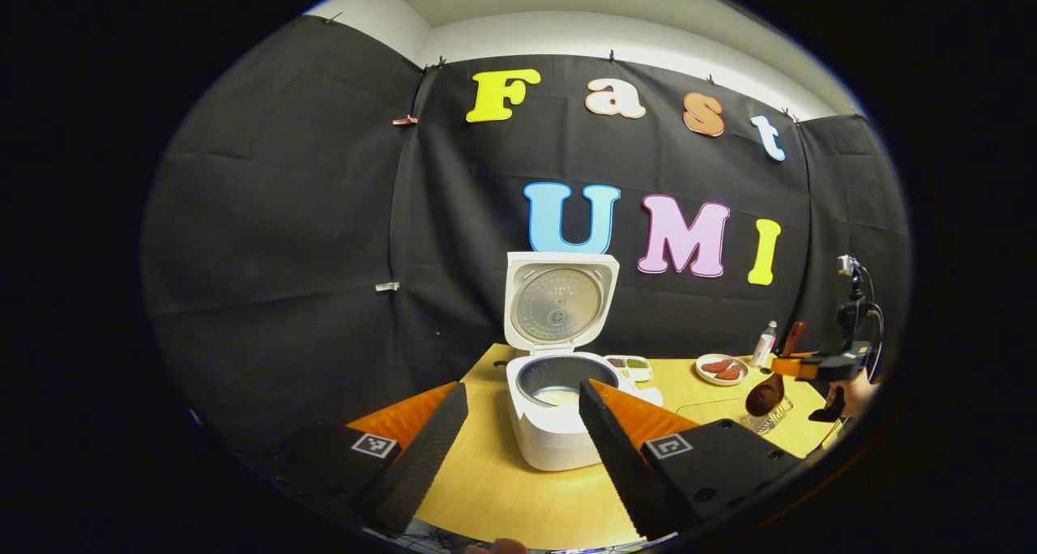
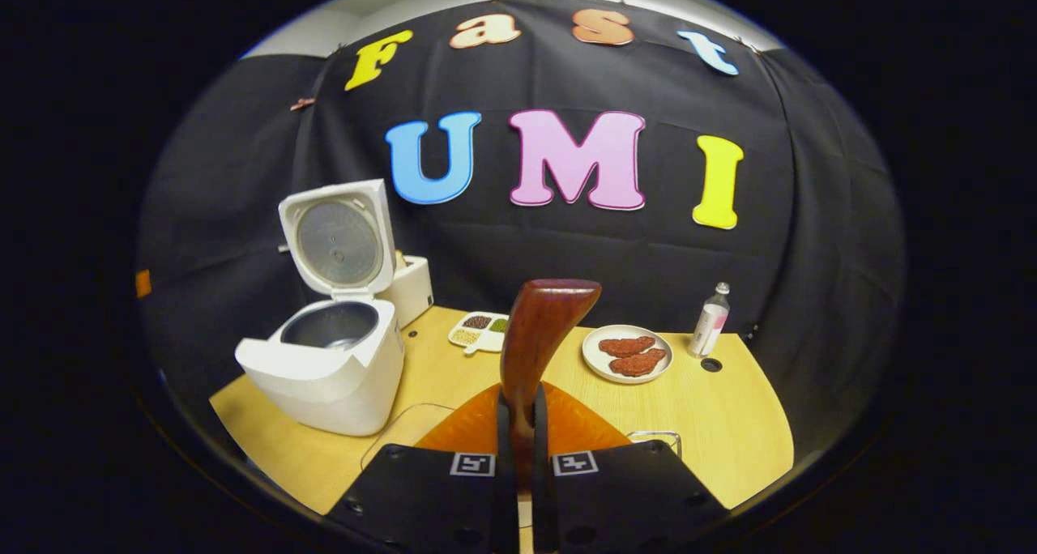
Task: Close the left gripper, press the button to open the rice cooker; take a wooden spoon from the chopstick holder with the right hand, scoop a spoonful of rice and pour it into the rice cooker, then put the wooden spoon back into the chopstick holder.
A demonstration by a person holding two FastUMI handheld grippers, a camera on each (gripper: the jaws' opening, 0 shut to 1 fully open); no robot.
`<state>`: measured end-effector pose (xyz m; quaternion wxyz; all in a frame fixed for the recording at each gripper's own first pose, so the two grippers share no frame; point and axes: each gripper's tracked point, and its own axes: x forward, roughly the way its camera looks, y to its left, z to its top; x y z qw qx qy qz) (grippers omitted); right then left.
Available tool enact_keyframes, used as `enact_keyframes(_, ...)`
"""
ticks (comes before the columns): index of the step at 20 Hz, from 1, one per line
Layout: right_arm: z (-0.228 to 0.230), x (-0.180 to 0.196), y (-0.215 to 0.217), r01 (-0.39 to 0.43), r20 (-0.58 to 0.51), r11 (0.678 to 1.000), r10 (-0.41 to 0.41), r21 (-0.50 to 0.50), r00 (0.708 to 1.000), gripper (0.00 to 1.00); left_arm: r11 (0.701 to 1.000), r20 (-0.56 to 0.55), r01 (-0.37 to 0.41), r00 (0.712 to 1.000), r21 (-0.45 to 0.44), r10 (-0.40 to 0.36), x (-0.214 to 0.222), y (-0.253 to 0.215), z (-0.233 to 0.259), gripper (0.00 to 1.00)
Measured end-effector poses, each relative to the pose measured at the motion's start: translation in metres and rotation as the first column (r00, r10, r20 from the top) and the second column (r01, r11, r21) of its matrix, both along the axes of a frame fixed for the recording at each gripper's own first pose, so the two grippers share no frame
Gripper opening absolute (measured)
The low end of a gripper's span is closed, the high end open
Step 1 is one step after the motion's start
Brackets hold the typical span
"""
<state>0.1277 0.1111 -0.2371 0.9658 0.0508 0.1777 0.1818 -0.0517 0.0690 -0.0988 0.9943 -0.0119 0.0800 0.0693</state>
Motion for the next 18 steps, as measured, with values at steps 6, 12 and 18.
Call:
enact_keyframes(6, -0.05, 0.005, 0.019, 0.015, 0.022, 0.967, -0.01, -0.253, 1.0, 0.11, 1.0, -0.023, 0.001, 1.0, -0.014, -0.002, -0.003, 0.012, -0.017, 0.95)
enact_keyframes(12, -0.099, -0.003, 0.043, -0.011, -0.025, 0.9, 0.0, -0.436, 1.0, 0.11, 1.0, -0.061, -0.009, 0.998, 0.004, 0.009, -0.013, 0.026, -0.031, 0.95)
enact_keyframes(18, -0.111, -0.022, 0.077, 0.029, -0.122, 0.956, -0.067, -0.292, 0.99, 0.11, 1.0, -0.064, -0.016, 0.998, 0.01, 0.016, -0.019, 0.038, -0.03, 0.95)
